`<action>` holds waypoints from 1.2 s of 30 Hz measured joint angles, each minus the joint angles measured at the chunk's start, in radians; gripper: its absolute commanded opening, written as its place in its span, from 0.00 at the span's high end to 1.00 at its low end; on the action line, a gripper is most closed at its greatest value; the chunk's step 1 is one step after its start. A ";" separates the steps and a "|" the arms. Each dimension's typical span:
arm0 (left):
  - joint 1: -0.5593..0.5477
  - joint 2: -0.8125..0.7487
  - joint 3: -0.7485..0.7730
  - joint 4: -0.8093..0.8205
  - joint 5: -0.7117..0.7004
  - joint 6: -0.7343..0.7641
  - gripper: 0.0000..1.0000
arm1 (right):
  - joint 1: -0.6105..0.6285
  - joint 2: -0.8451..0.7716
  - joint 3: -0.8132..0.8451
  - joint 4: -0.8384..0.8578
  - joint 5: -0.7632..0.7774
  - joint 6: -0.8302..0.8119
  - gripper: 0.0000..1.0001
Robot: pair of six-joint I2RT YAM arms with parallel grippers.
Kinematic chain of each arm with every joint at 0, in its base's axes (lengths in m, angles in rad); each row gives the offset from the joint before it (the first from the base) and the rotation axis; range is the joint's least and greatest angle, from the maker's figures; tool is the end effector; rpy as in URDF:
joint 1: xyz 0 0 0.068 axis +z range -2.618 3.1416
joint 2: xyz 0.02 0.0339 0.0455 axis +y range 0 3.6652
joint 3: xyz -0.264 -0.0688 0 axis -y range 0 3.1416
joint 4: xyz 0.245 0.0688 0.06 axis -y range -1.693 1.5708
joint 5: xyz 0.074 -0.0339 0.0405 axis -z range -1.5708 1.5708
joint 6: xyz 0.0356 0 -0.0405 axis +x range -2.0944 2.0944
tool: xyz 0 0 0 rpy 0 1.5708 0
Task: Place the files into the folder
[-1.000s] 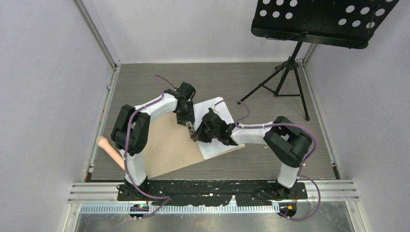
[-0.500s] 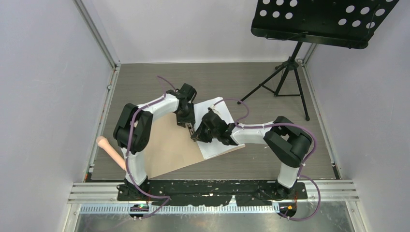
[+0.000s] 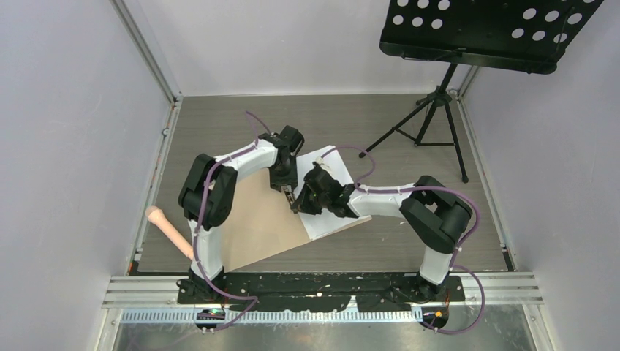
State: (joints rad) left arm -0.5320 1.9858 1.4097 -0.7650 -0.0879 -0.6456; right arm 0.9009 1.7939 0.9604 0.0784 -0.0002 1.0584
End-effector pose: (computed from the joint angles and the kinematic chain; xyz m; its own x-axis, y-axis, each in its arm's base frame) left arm 0.3373 -0.1949 0.1654 -0.9639 -0.1281 -0.2333 -0.1151 0.9910 -0.0687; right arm 0.2281 0.2880 0.1548 -0.8919 0.2777 -0.3569 -0.0135 0.7726 0.6347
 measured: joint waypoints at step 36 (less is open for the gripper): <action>-0.009 0.007 0.001 0.027 0.022 0.023 0.59 | 0.018 0.005 -0.025 -0.043 0.138 -0.069 0.94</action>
State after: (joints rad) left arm -0.5411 1.9930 1.4105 -0.7376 -0.0658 -0.6224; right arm 0.9192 1.7985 0.9352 0.0349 0.1375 0.9894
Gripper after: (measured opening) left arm 0.416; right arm 0.077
